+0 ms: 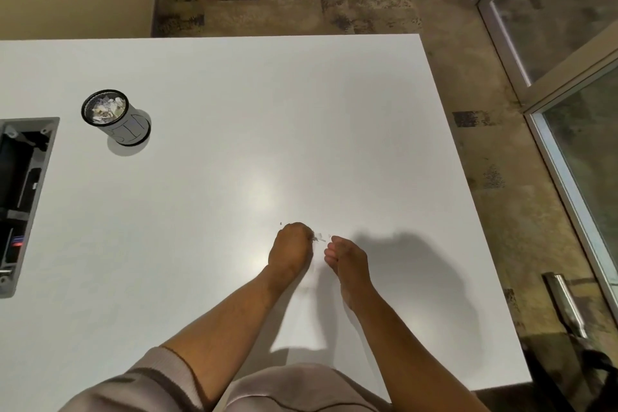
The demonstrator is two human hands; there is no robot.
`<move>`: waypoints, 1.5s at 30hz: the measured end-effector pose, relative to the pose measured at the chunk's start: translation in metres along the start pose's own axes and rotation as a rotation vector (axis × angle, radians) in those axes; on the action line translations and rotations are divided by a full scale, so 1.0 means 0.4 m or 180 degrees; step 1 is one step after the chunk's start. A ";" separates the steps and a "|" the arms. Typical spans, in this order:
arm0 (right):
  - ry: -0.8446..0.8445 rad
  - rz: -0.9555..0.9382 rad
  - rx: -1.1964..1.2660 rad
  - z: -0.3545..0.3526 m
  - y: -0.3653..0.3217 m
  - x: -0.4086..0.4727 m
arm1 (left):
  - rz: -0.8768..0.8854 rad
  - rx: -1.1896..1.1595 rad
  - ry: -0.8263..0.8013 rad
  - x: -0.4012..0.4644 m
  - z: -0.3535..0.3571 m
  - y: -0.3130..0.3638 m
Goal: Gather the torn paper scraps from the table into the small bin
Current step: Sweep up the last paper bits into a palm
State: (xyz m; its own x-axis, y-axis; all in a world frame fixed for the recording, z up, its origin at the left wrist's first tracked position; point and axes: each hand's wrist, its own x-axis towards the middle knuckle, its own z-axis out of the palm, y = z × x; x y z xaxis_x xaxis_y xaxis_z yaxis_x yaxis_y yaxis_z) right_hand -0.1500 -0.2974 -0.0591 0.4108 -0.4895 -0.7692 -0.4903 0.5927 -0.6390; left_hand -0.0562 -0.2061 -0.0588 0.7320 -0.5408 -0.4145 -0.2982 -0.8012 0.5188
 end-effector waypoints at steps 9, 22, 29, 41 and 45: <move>-0.0565 0.0676 0.1435 0.003 0.010 -0.041 | 0.0820 -0.0399 -0.0082 -0.110 0.002 0.063; -0.0313 0.0854 0.2224 -0.072 0.011 -0.023 | 0.1859 0.0233 0.0007 -0.160 0.053 0.115; -0.0651 0.0947 0.2558 -0.147 -0.004 -0.019 | 0.1115 -0.0548 0.0620 -0.150 0.074 0.060; -0.0660 0.0875 0.2093 -0.244 0.001 -0.008 | -0.0233 0.0470 0.0567 -0.058 0.158 -0.098; -0.0685 0.0848 0.1986 -0.257 0.008 -0.015 | 0.0284 0.0614 0.0436 0.004 0.145 -0.102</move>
State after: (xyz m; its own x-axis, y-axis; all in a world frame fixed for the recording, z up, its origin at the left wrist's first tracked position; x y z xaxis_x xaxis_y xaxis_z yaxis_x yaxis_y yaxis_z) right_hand -0.2330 -0.3583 -0.0571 0.5125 -0.1780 -0.8400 -0.0901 0.9617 -0.2588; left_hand -0.0784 -0.1891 -0.1238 0.7698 -0.5823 -0.2616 -0.4670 -0.7931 0.3911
